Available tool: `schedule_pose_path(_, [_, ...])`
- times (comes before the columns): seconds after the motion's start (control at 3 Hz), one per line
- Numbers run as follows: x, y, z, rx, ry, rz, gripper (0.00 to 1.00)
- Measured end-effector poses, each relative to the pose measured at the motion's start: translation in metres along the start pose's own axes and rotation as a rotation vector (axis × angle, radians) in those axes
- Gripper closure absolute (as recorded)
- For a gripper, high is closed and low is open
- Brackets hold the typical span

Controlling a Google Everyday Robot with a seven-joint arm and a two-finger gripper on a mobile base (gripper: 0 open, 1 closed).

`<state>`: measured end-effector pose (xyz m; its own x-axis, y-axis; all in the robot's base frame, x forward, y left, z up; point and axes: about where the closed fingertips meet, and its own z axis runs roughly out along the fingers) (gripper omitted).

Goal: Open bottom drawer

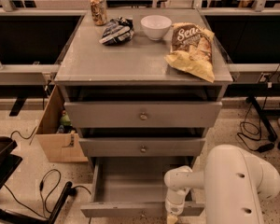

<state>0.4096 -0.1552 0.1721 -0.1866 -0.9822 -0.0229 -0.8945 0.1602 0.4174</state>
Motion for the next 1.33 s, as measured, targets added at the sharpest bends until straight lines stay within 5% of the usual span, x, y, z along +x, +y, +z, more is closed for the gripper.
schedule_pose_path(0.33, [-0.0006,0.0047,-0.0063,-0.015,-0.007,0.023,1.00])
schedule_pose_path(1.33, [-0.0070,0.0020,-0.0144,-0.030,-0.015,0.043,1.00])
